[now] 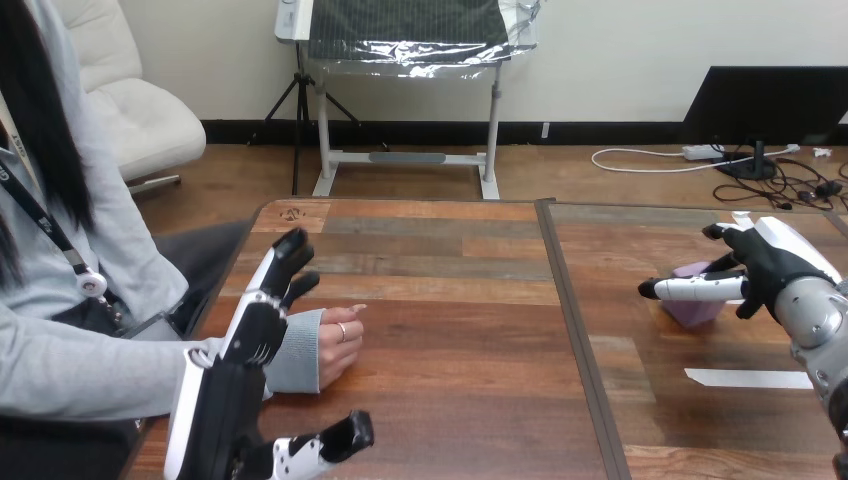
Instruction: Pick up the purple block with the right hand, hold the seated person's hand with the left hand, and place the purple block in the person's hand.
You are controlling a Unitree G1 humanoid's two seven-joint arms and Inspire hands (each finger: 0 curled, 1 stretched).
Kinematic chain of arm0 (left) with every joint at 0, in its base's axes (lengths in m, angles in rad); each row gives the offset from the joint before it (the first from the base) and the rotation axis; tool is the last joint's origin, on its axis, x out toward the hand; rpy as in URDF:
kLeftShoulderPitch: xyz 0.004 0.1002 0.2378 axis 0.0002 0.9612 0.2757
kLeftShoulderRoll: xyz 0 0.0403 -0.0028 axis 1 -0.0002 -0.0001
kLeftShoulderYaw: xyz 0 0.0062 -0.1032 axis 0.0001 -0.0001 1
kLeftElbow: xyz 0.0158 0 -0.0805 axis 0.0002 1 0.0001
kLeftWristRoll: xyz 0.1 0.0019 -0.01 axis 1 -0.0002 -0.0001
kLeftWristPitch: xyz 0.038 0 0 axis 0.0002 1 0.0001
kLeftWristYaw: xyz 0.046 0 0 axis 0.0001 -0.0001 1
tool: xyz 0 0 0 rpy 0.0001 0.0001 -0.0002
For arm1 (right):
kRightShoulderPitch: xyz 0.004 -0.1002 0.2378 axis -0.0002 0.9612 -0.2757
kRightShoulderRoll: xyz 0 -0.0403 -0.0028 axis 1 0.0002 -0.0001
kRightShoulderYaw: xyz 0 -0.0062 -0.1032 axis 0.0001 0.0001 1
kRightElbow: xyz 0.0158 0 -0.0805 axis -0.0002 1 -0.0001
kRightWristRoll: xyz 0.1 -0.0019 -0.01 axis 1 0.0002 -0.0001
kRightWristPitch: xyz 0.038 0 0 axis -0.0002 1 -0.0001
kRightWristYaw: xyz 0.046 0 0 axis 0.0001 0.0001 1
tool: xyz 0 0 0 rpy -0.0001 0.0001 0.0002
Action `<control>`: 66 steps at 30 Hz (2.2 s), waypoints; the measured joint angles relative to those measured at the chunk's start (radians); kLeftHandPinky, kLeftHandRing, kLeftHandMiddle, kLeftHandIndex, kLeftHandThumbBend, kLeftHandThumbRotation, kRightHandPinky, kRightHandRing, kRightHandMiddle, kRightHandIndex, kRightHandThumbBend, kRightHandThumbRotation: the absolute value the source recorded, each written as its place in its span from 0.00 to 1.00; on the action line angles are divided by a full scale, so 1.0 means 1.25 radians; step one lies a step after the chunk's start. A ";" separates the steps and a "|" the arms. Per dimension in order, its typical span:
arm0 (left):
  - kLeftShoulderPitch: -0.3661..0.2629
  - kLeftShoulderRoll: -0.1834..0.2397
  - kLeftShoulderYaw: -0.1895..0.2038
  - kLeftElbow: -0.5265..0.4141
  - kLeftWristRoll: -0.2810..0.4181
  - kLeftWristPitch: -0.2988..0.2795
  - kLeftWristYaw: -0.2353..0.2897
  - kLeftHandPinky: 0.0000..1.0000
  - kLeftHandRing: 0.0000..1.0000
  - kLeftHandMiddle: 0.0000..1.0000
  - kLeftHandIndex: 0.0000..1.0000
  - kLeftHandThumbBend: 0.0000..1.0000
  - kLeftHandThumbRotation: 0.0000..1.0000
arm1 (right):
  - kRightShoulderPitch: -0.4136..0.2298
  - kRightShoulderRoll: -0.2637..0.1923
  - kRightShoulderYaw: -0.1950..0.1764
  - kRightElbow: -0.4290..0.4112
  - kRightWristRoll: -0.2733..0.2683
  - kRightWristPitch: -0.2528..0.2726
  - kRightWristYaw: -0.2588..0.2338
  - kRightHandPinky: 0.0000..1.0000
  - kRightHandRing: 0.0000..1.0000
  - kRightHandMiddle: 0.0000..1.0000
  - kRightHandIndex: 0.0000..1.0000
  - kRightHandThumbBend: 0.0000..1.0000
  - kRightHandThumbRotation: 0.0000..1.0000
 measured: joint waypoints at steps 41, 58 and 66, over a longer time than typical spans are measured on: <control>0.032 0.009 0.007 -0.010 -0.006 -0.015 0.003 0.82 0.92 0.93 0.90 1.00 0.60 | 0.025 0.008 0.010 -0.001 0.005 -0.015 0.005 0.72 0.82 0.84 0.96 0.98 0.54; 0.031 0.009 0.005 -0.010 -0.006 -0.014 0.001 0.84 0.92 0.94 0.91 1.00 0.59 | 0.024 0.005 0.017 -0.002 0.002 -0.034 0.020 0.37 0.48 0.55 0.95 0.94 0.52; 0.027 0.009 0.002 -0.010 -0.005 -0.009 0.000 0.83 0.91 0.93 0.91 1.00 0.57 | 0.014 0.003 0.022 -0.007 0.001 -0.042 0.034 0.56 0.71 0.75 0.95 0.87 0.47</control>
